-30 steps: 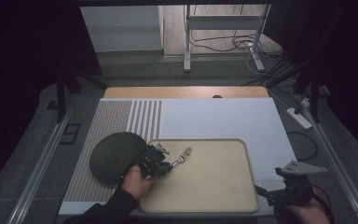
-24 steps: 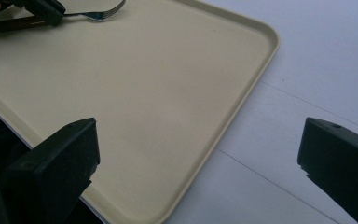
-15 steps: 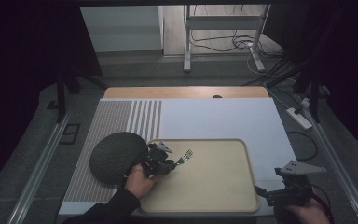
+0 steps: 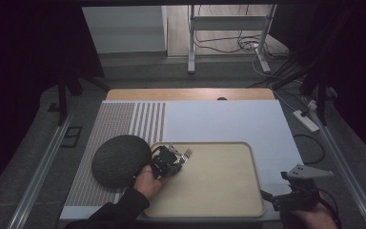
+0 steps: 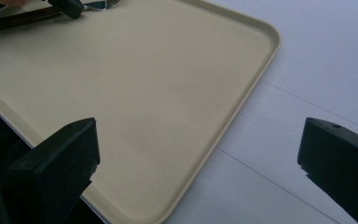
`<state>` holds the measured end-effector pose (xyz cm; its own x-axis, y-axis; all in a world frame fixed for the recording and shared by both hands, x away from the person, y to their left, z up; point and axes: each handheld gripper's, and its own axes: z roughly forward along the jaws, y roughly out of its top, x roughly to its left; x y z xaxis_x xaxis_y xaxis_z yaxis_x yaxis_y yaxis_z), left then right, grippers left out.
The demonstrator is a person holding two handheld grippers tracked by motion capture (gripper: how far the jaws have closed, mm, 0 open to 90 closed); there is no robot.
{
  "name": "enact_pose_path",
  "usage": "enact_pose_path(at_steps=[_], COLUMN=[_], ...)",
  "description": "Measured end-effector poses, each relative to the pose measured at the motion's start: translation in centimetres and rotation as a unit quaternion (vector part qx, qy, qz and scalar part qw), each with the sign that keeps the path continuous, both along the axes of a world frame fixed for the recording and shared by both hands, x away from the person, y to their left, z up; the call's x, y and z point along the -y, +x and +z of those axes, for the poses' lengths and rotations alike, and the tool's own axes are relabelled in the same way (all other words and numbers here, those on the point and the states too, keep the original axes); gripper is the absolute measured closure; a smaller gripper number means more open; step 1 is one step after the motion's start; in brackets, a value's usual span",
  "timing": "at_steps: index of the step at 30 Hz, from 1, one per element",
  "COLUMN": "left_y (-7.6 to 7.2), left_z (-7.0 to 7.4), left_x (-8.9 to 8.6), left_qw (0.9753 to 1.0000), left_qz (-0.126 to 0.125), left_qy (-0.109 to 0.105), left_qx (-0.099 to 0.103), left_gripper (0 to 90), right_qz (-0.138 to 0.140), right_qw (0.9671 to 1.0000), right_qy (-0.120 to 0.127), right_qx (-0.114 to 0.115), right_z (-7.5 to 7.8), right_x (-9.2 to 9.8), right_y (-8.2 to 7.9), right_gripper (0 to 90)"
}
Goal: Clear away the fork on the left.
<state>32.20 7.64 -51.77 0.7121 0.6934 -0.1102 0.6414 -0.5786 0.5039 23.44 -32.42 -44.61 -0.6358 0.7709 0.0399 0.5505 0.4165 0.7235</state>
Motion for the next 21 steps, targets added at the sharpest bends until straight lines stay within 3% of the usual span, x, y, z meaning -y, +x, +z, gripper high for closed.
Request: enact_pose_path(at_steps=[7, 21], left_y=[0.9, 1.7], left_z=[0.0, 0.1], left_x=[-2.2, -4.9], left_qw=[0.9995, 0.9979], left_qz=[0.028, 0.057], left_qy=[0.000, 0.002], left_qx=[-0.013, -0.032], left_gripper=[89.3, 89.2], right_qz=[0.000, 0.004], right_qw=[1.0000, 1.0000], right_qy=[0.000, -0.002], right_qx=[0.000, 0.001], right_z=[0.0, 0.0], right_x=[0.0, -0.1], right_y=[0.0, 0.0], right_gripper=[0.0, 0.0])
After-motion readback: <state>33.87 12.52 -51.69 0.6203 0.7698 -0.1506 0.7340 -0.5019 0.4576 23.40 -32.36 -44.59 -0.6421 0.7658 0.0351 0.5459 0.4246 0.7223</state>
